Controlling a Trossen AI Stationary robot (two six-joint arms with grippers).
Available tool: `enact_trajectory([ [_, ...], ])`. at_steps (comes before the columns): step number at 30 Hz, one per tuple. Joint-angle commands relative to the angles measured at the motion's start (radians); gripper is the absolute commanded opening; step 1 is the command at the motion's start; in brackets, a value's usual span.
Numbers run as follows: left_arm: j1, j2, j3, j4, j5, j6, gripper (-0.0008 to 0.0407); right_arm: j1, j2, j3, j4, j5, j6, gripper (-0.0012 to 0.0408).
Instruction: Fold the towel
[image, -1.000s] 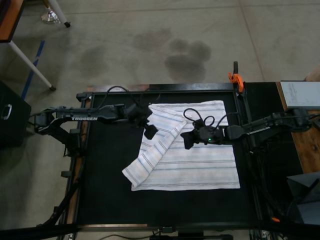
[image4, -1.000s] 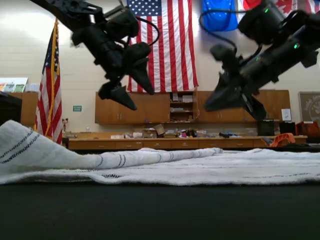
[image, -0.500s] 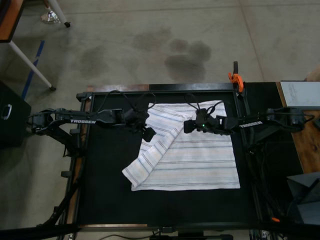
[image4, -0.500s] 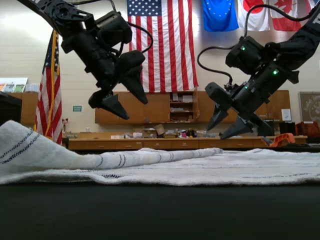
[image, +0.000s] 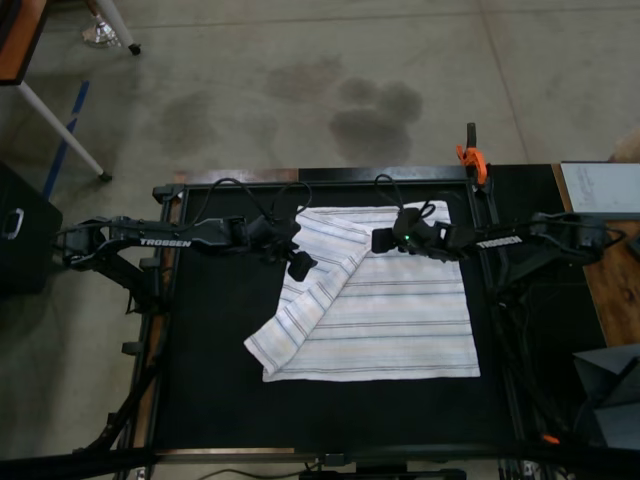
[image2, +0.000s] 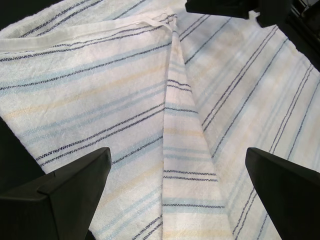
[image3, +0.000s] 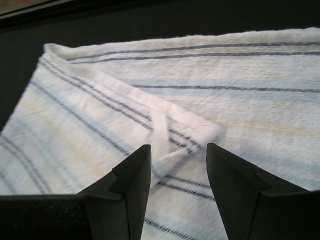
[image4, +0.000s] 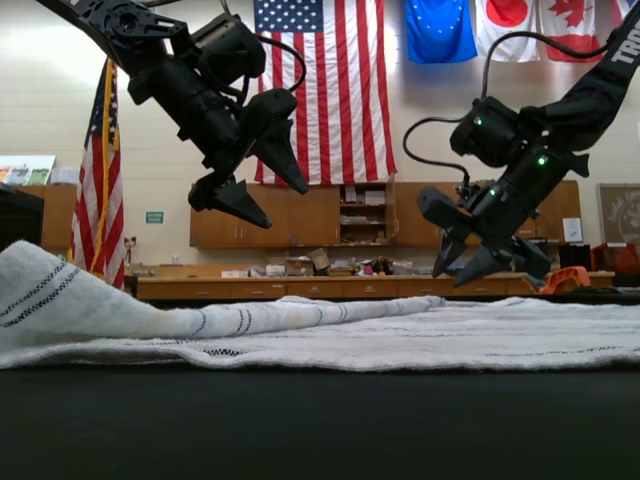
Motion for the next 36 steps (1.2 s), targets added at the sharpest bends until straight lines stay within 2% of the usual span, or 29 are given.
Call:
enact_trajectory([
  [1,0.000,0.000,0.000,0.000,0.000,0.002,0.0374,-0.007,0.013,0.000,-0.003,-0.004,0.004,0.0143],
  [15,0.000,0.000,0.000,0.010,-0.001,0.002,0.0374,-0.021,0.058,0.000,0.016,-0.005,0.029,0.0143],
  [26,0.000,0.000,0.000,0.025,-0.001,0.002,0.0374,-0.023,0.129,0.000,0.142,-0.009,0.037,0.0143],
  [33,0.000,0.000,0.000,0.026,-0.002,0.002,0.0374,-0.023,0.148,0.019,0.125,-0.011,0.044,0.0142],
  [36,0.000,0.000,0.000,0.026,-0.005,0.002,0.0374,-0.024,0.158,0.021,0.124,-0.010,0.043,0.0122],
])
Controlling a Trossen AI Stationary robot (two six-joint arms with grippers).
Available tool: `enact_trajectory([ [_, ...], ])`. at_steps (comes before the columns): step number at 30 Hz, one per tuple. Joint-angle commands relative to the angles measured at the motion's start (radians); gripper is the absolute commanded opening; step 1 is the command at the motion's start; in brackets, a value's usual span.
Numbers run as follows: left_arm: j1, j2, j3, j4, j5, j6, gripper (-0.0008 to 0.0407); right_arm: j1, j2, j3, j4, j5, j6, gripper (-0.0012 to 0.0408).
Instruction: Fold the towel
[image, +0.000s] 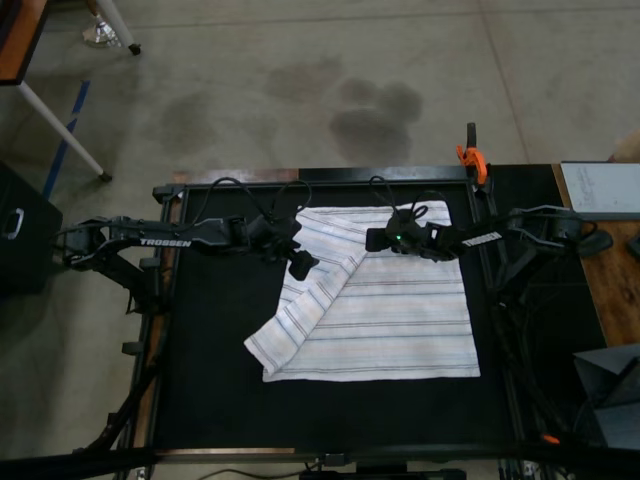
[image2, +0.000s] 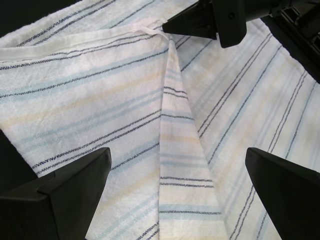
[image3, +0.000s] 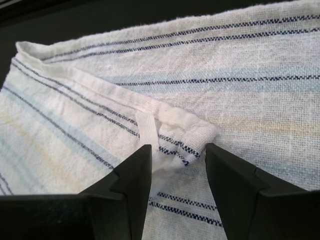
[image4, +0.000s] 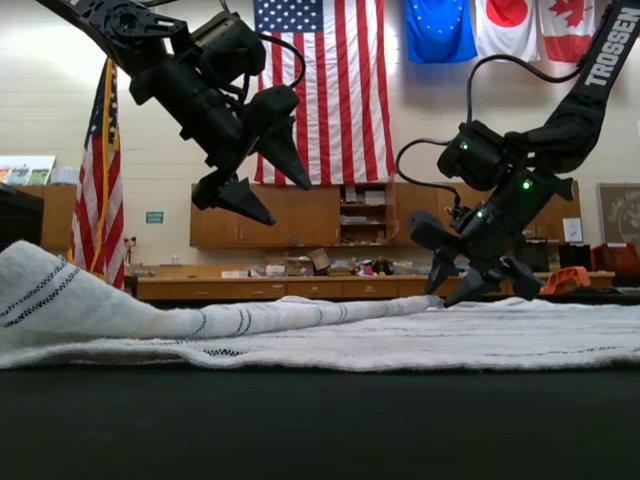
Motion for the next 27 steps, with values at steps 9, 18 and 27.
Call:
enact_trajectory([
  [9,0.000,0.000,0.000,0.000,-0.013,-0.006,0.0374,-0.004,-0.015,0.002,-0.002,0.030,-0.045,0.0012],
  [18,0.000,0.000,0.000,0.000,-0.013,-0.008,0.0374,-0.017,-0.111,0.002,-0.117,0.073,-0.073,0.0002],
  [27,0.000,0.000,0.000,-0.001,-0.013,-0.008,0.0374,-0.037,-0.243,0.002,-0.254,0.115,-0.074,-0.0001],
])
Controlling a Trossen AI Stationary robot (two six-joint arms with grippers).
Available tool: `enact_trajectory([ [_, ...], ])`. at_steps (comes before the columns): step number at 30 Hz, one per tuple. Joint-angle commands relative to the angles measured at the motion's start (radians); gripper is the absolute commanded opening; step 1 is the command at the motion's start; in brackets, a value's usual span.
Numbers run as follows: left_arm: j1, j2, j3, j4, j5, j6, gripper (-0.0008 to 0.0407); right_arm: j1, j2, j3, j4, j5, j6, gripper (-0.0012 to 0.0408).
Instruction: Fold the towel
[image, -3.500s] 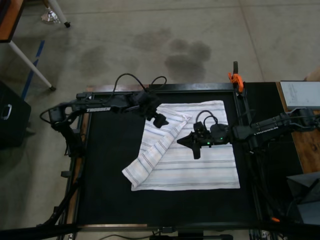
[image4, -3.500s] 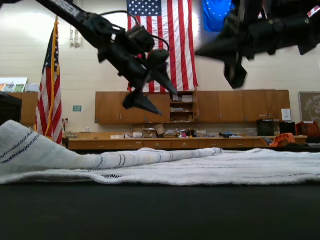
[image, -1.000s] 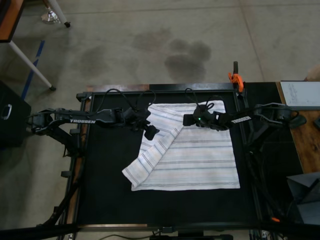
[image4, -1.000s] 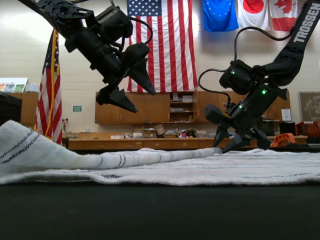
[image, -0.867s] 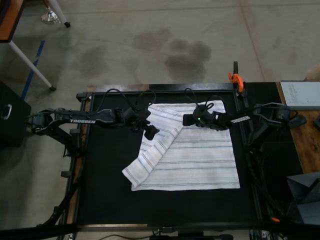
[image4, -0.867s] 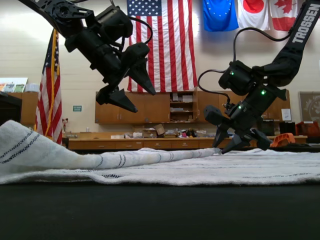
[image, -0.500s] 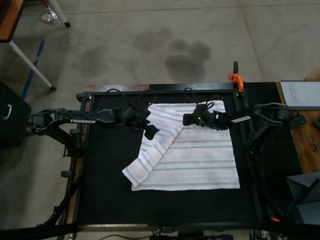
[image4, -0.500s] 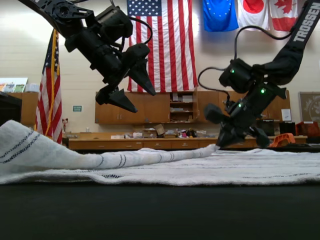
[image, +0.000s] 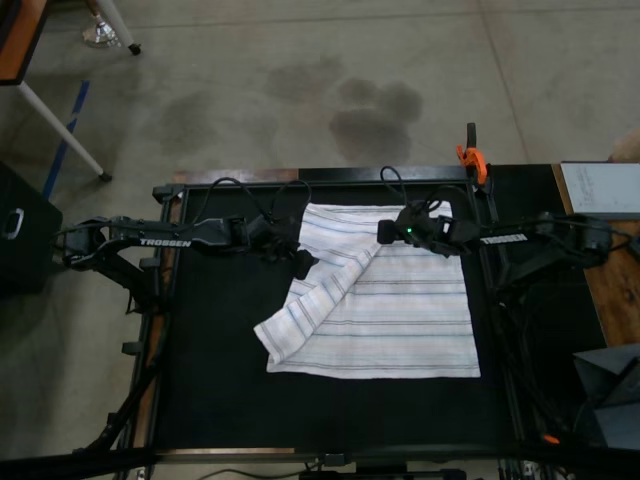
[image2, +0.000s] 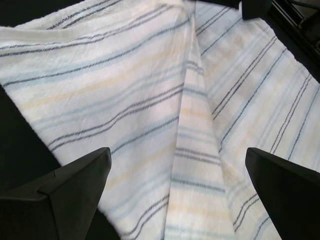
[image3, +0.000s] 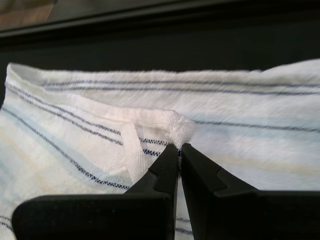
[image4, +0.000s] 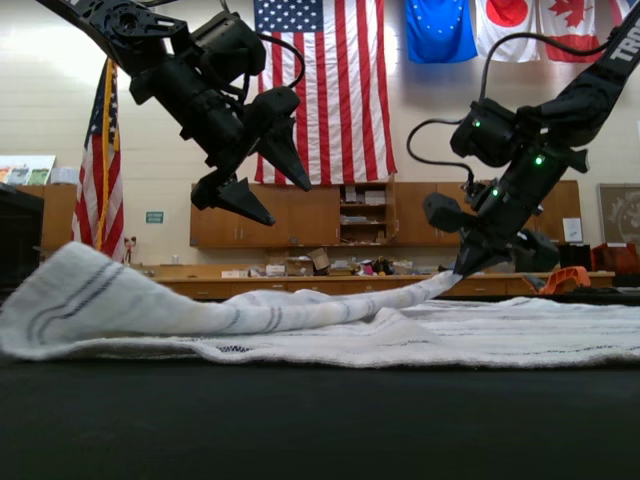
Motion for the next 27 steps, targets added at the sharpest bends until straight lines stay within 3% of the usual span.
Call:
enact_trajectory([
  [1,0.000,0.000,0.000,0.000,0.001,0.001,0.0374,-0.002,-0.044,0.000,-0.015,0.000,0.006,0.0001],
  [8,0.000,0.000,-0.002,-0.001,0.001,0.001,0.0374,-0.010,-0.190,0.000,-0.125,0.008,0.003,-0.0001],
  [13,0.000,0.000,-0.002,-0.001,0.001,0.001,0.0374,-0.014,-0.256,0.000,-0.257,0.074,0.002,0.0000],
  [19,0.000,0.000,-0.002,-0.001,0.001,0.000,0.0374,-0.070,-0.242,0.000,-0.329,0.078,-0.028,0.0000],
  [27,0.000,0.000,-0.002,-0.001,0.001,0.000,0.0374,-0.164,-0.192,0.000,-0.343,0.086,-0.053,0.0000],
])
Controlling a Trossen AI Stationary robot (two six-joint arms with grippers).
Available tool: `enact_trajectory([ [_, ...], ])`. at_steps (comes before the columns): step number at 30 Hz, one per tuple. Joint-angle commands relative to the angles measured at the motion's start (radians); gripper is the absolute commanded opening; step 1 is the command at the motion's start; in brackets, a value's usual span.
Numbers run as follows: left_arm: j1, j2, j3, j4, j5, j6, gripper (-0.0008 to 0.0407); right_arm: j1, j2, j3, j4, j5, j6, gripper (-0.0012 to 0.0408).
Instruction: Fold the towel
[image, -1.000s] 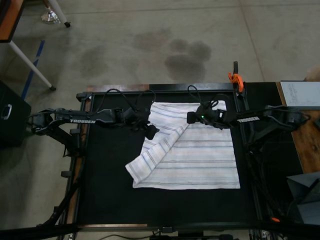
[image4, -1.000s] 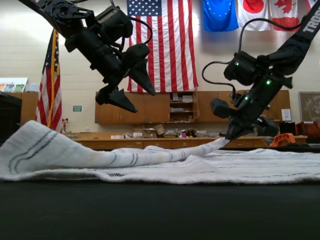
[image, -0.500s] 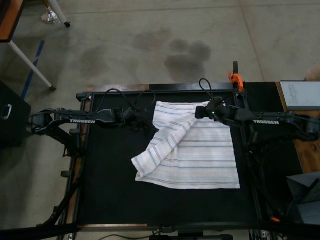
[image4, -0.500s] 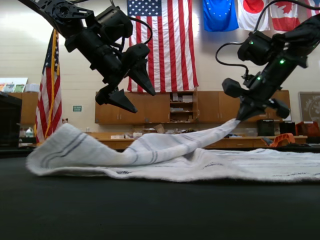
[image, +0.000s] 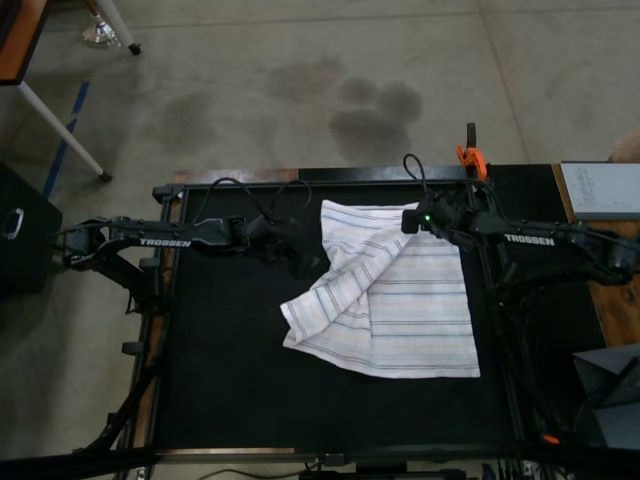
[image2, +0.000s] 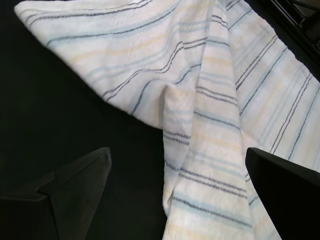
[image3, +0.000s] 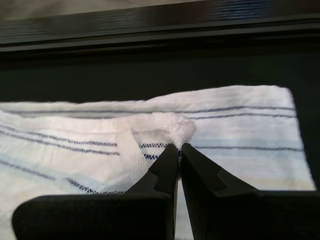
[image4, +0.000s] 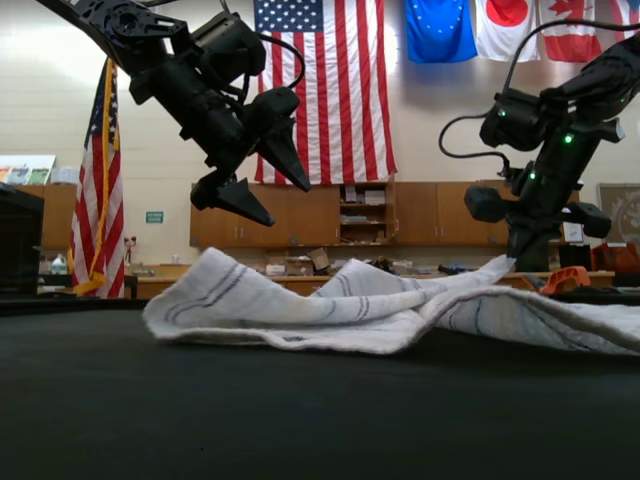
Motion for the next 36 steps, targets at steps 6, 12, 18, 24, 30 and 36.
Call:
enact_trajectory([
  [6,0.000,0.000,0.000,0.000,0.001,0.000,0.0374,-0.095,0.002,0.000,-0.041,0.013,-0.037,0.0000],
  [12,0.000,0.000,0.000,0.000,0.001,0.000,0.0374,-0.159,0.002,0.000,-0.069,0.019,-0.083,-0.0001],
  [18,0.000,0.000,0.000,0.000,0.001,0.000,0.0374,-0.218,0.002,0.000,-0.092,0.019,-0.109,0.0000],
  [24,0.000,0.000,0.000,0.000,0.001,0.000,0.0374,-0.245,0.002,-0.003,-0.103,0.013,-0.111,0.0005],
  [30,0.000,0.000,0.000,-0.002,0.001,0.000,0.0374,-0.245,0.002,-0.008,-0.108,0.010,-0.112,0.0068],
  [36,0.000,0.000,0.000,-0.016,0.001,0.000,0.0374,-0.245,0.002,-0.008,-0.120,-0.023,-0.108,0.0209],
])
